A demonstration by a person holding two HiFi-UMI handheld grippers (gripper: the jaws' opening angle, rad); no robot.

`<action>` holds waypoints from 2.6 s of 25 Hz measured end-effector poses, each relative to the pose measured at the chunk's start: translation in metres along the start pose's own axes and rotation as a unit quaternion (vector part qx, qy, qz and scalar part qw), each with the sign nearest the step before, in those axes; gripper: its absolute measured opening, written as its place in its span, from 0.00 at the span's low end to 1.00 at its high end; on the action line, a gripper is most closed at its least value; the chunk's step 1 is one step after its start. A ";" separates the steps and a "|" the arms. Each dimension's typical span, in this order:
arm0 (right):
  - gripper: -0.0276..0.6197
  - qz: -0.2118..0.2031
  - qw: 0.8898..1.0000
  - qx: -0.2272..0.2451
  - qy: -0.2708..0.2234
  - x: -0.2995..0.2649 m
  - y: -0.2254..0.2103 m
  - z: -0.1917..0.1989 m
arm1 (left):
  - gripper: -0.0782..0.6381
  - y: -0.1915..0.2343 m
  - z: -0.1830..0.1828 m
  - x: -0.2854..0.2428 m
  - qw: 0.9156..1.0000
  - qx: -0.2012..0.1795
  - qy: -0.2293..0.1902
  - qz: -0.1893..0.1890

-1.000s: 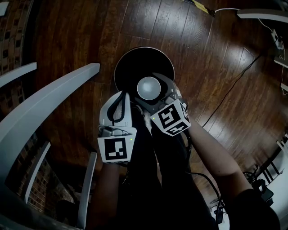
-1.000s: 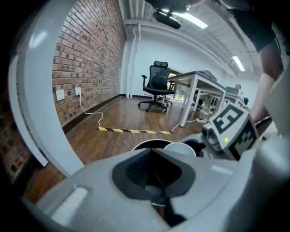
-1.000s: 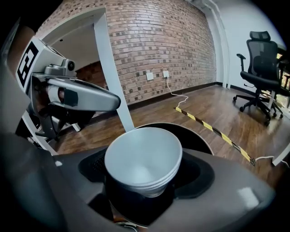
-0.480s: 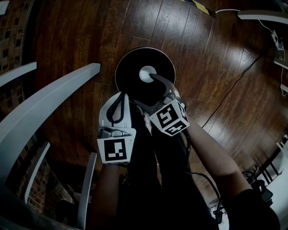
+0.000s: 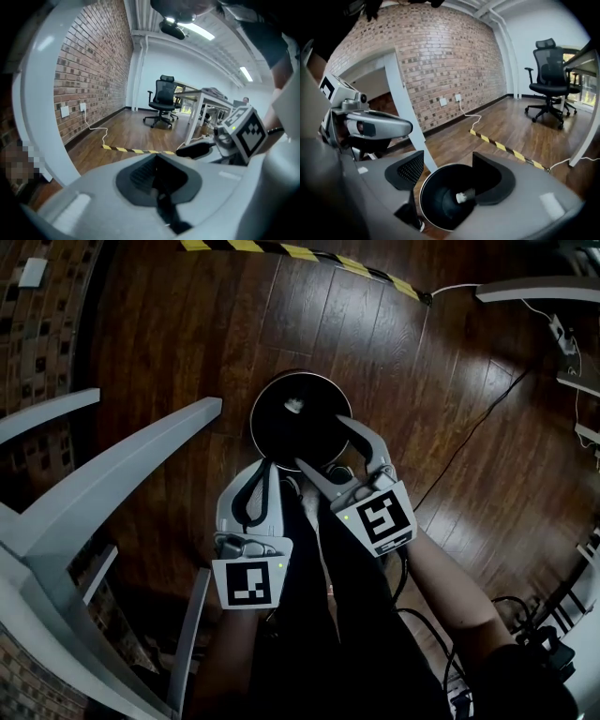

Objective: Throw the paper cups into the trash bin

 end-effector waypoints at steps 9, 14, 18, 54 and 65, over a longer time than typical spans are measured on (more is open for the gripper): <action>0.33 0.009 0.990 0.009 -0.138 0.091 0.049 -0.138 | 0.12 0.000 -0.136 0.053 0.996 -0.005 -0.087 -0.031; 0.19 0.014 0.985 0.001 -0.172 0.130 0.071 -0.179 | 0.12 -0.006 -0.189 0.080 0.991 -0.005 -0.124 -0.042; 0.10 0.017 0.979 0.006 -0.204 0.161 0.089 -0.213 | 0.12 -0.010 -0.236 0.102 0.985 -0.011 -0.162 -0.053; 0.05 0.008 0.918 0.110 -0.382 0.310 0.217 -0.389 | 0.12 -0.023 -0.412 0.262 0.954 -0.071 -0.279 -0.076; 0.05 0.021 0.921 0.101 -0.375 0.305 0.217 -0.382 | 0.12 0.006 -0.420 0.244 0.957 -0.063 -0.263 -0.107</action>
Point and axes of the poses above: the fingertips, and each gripper's own axes: x backward along the fingers, y to its left, z out of its underside, the point moved 7 cm from there along x, backward along the fingers, and after that the axes turned 12 degrees about -x, right-handed, at the moved point
